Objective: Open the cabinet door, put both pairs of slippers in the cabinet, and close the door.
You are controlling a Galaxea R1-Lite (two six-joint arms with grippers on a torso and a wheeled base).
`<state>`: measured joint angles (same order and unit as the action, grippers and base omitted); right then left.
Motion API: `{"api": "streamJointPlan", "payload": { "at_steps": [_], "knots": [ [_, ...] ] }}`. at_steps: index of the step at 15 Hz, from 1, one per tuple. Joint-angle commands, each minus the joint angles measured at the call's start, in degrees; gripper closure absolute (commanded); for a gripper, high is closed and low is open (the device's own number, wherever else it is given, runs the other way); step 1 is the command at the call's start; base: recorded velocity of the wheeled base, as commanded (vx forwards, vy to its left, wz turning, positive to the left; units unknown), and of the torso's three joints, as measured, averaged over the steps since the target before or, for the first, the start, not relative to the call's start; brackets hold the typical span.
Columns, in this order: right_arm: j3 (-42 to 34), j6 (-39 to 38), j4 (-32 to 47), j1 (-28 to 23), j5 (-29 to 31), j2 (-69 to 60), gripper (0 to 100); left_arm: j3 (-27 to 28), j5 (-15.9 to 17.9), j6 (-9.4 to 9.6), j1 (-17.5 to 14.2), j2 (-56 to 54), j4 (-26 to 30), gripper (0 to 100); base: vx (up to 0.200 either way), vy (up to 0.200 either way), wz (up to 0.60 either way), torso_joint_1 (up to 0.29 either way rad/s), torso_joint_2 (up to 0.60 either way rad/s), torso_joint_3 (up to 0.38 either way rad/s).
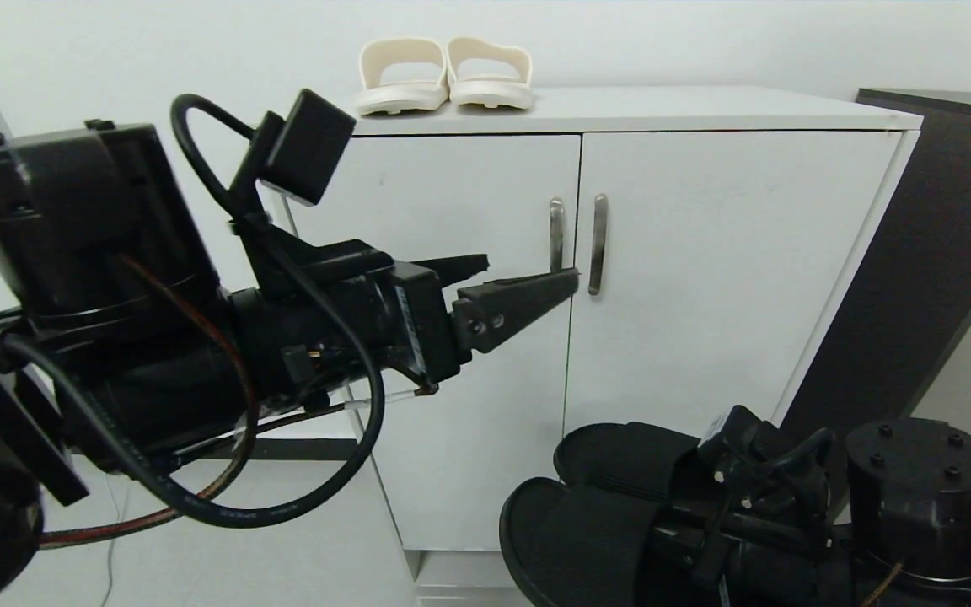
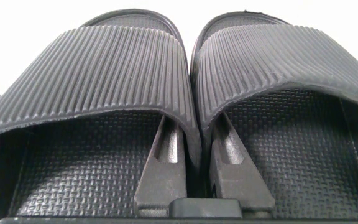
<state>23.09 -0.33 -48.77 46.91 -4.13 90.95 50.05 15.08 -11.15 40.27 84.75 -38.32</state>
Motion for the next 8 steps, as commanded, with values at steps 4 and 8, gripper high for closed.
{"api": "streamJointPlan", "payload": {
  "at_steps": [4,8],
  "knots": [
    [-0.1,-0.1,-0.1,-0.1,0.1,1.1,100,7.7,6.9,-0.1,0.3,8.2,2.8,0,0.0,0.0,0.0,0.0,0.0,0.0],
    [-0.1,0.0,-0.1,-0.1,0.2,1.2,100,16.0,13.9,-0.1,0.3,12.8,8.2,0,0.0,0.0,0.0,0.0,0.0,0.0]
  ]
}}
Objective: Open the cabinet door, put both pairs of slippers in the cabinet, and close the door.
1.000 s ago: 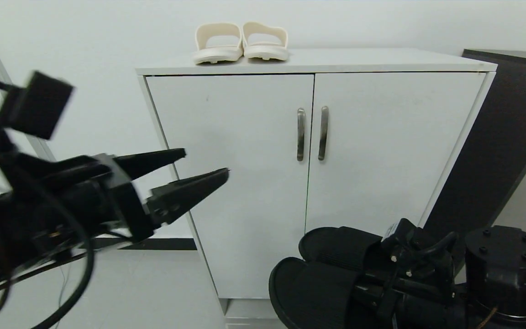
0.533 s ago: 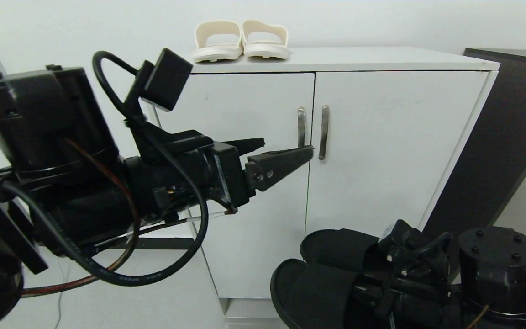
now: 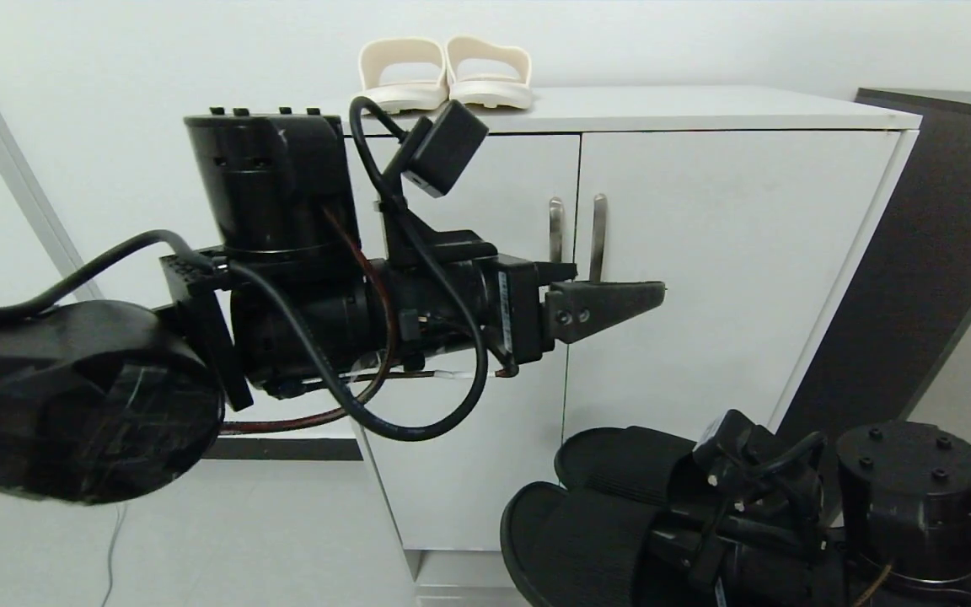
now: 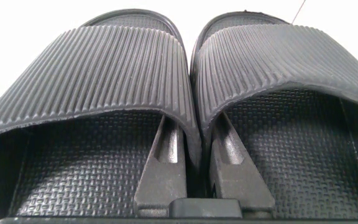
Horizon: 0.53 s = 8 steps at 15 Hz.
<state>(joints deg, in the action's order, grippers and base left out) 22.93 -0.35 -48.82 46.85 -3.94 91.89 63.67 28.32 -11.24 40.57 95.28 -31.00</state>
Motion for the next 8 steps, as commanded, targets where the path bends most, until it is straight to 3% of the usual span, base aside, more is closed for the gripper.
{"api": "streamJointPlan", "payload": {
  "at_steps": [1,4,8],
  "knots": [
    [0.1,0.0,0.0,0.0,0.0,0.2,100,3.9,2.1,-0.1,0.0,2.7,1.9,0,0.0,0.0,0.0,0.0,0.0,0.0],
    [0.1,0.0,0.0,0.0,0.0,0.2,100,8.0,3.1,-2.82,-0.1,5.4,2.5,0,0.0,0.0,0.0,0.0,0.0,0.0],
    [0.1,0.0,0.0,0.0,0.0,0.8,100,12.7,2.5,-3.44,-0.8,9.6,2.8,0,0.0,0.0,0.0,0.0,0.0,0.0]
  ]
}}
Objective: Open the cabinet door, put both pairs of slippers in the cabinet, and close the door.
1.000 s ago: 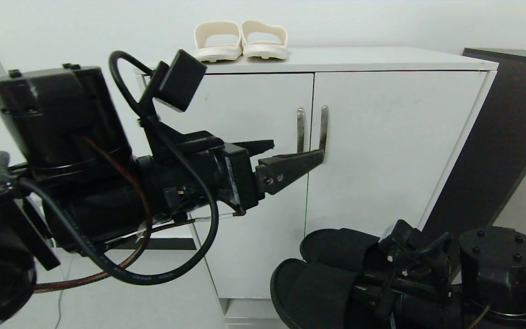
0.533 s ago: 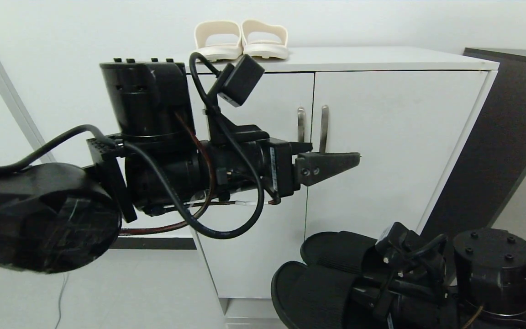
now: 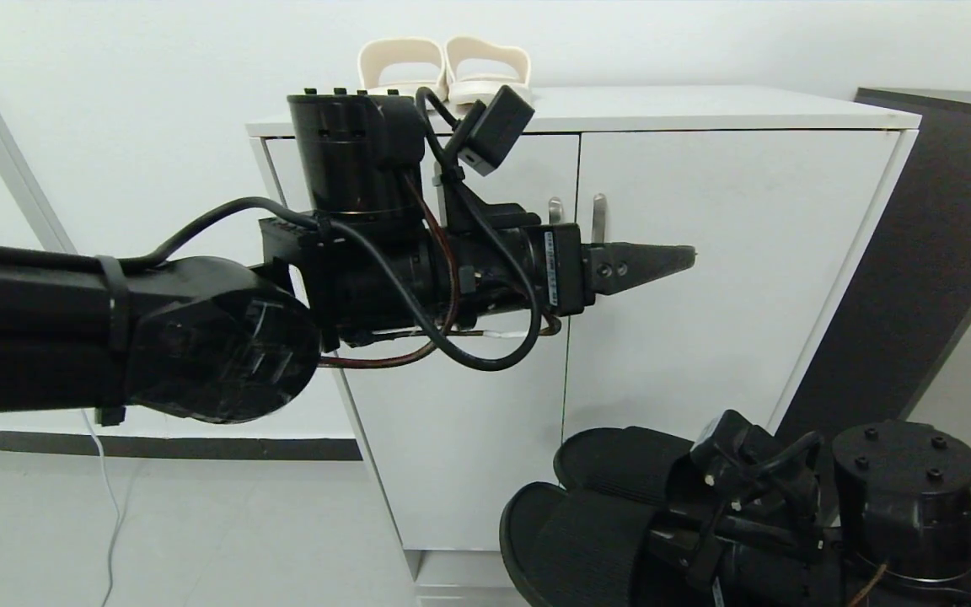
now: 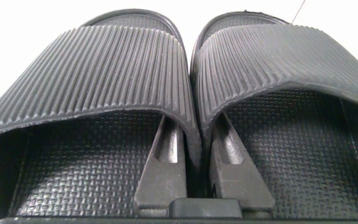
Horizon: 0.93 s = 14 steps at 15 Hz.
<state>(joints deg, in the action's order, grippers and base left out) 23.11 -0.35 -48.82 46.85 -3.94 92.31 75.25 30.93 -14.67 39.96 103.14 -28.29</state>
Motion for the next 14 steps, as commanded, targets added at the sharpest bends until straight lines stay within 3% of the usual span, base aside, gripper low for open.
{"api": "streamJointPlan", "payload": {
  "at_steps": [1,4,8,14],
  "knots": [
    [-0.1,0.0,0.0,0.0,0.0,0.6,100,1.4,-0.1,-0.19,-0.4,2.0,0.2,0,0.0,0.0,0.0,0.0,0.0,0.0],
    [-0.2,0.9,0.0,0.0,0.0,0.6,100,1.4,-2.1,-0.19,-0.5,1.9,0.7,0,0.0,0.0,0.0,0.0,0.0,0.0],
    [-0.2,1.1,0.0,-0.4,0.0,1.3,100,3.3,-7.3,-0.19,-0.5,3.4,1.0,0,0.0,0.0,0.0,0.0,0.0,0.0],
    [-0.2,1.1,0.0,-0.4,-0.1,1.5,100,7.5,-8.9,-0.19,-2.7,7.2,1.6,0,0.0,0.0,0.0,0.0,0.0,0.0]
  ]
}}
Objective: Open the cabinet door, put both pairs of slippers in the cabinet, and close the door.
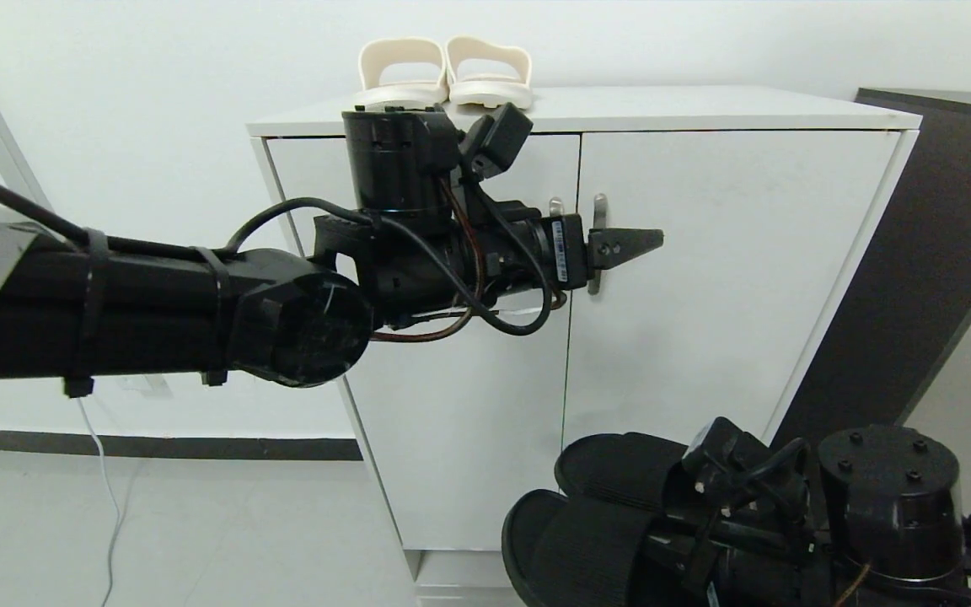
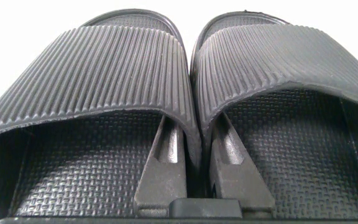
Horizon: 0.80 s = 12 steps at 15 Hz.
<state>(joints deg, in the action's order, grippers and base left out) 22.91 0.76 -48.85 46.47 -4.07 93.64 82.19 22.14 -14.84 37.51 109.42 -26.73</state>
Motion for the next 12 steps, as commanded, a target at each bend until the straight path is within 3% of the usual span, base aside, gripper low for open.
{"api": "streamJointPlan", "payload": {
  "at_steps": [1,6,12],
  "knots": [
    [0.0,0.0,0.0,0.0,0.0,0.3,100,1.3,-1.0,-0.02,-0.4,1.3,1.1,0,0.0,0.0,0.0,0.0,0.0,0.0],
    [-0.1,0.0,-1.2,0.0,0.1,0.8,100,5.8,-2.0,-0.02,-0.4,3.3,5.0,0,0.0,0.0,0.0,0.0,0.0,0.0],
    [-0.1,0.0,-1.2,0.0,0.0,0.9,100,8.9,-2.1,-0.02,-0.2,6.2,5.7,0,0.0,0.0,0.0,0.0,0.0,0.0]
  ]
}}
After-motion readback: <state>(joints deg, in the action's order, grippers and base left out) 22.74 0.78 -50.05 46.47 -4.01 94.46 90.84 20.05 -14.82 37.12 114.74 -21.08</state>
